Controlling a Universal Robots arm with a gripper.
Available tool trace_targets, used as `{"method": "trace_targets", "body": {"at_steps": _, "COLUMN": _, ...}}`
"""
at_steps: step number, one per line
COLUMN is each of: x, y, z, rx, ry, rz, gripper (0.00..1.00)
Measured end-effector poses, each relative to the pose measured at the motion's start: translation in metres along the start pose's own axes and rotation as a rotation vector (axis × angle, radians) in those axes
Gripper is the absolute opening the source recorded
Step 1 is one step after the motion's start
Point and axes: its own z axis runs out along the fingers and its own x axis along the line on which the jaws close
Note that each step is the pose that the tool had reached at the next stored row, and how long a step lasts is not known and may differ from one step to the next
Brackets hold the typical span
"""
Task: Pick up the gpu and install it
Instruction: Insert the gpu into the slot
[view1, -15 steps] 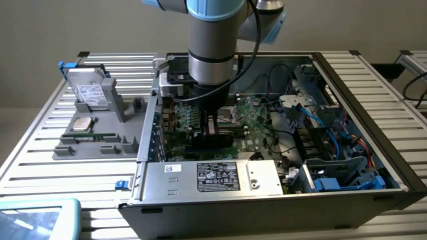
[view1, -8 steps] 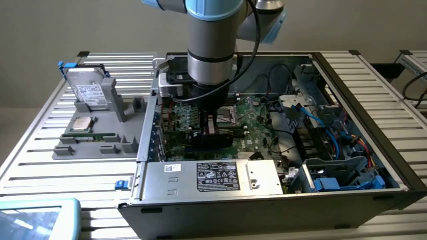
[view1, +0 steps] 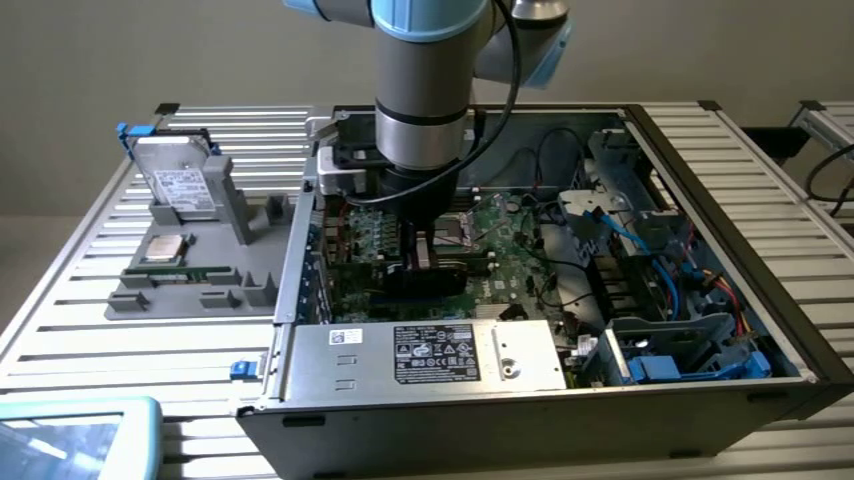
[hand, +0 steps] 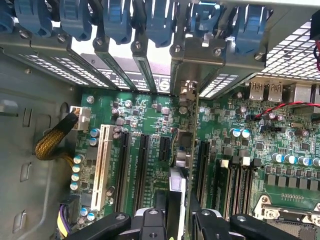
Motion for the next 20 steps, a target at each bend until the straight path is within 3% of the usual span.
{"method": "trace_targets", "body": {"at_steps": 20, "x": -0.0001, "y": 0.0009, "z": 0.0006, "rx": 0.0001, "ry": 0.0003, "rz": -0.005, "gripper": 0.27}}
